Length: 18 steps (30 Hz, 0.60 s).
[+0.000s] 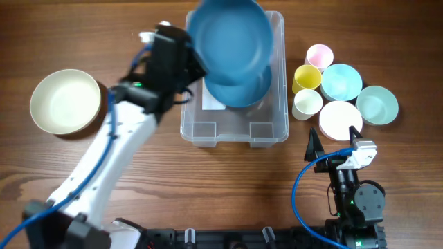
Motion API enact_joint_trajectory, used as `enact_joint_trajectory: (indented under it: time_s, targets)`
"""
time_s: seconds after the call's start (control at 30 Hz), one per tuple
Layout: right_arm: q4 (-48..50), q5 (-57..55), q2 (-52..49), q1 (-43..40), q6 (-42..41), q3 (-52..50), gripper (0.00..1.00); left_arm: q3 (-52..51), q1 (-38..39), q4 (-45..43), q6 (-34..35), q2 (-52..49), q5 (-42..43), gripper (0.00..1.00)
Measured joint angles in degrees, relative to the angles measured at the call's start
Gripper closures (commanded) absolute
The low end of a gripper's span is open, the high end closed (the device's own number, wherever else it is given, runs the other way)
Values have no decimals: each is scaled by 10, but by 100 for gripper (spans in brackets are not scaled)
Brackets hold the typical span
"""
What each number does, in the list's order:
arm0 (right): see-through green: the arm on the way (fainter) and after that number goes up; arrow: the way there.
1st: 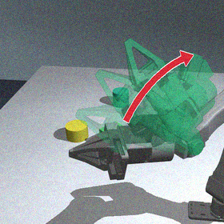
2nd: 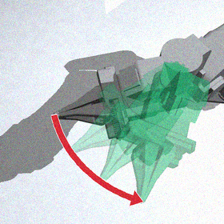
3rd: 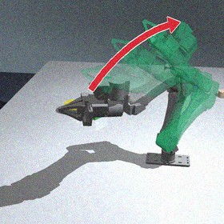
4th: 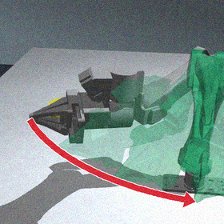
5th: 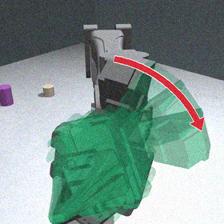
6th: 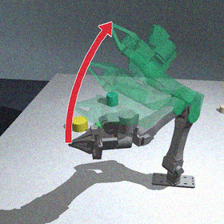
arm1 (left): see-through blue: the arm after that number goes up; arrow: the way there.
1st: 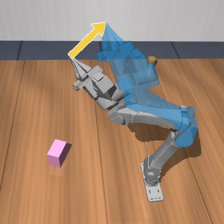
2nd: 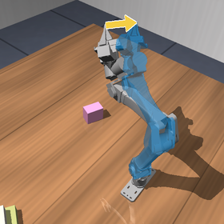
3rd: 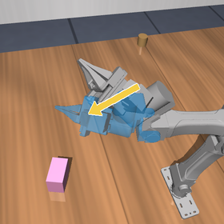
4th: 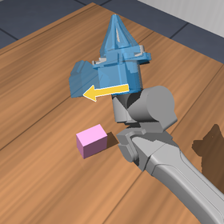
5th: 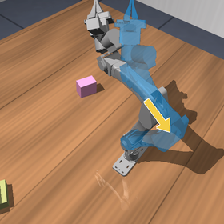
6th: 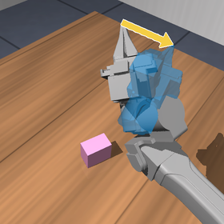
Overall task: Pack container
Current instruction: 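Carry the second blue bowl over the bin and stack it inside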
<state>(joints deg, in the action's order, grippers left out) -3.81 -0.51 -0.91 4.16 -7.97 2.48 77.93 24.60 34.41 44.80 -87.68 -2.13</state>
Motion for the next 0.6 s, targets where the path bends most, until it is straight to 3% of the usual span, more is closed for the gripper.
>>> enact_joint_trajectory:
  time_s: [0.17,0.33,0.37,0.43,0.5,0.6]
  targets:
    - [0,0,0,0,0,0,0,0,56,2,-4,-59,-30,90]
    - [0,0,0,0,0,0,0,0,60,1,-4,-94,-49,90]
    - [0,0,0,0,0,0,0,0,58,0,-4,-97,-52,76]
    - [0,0,0,0,0,0,0,0,54,-3,-8,-98,-54,29]
    - [0,0,0,0,0,0,0,0,49,-17,-7,-98,-56,22]
    - [0,0,0,0,0,0,0,0,42,-27,-6,-98,-57,25]
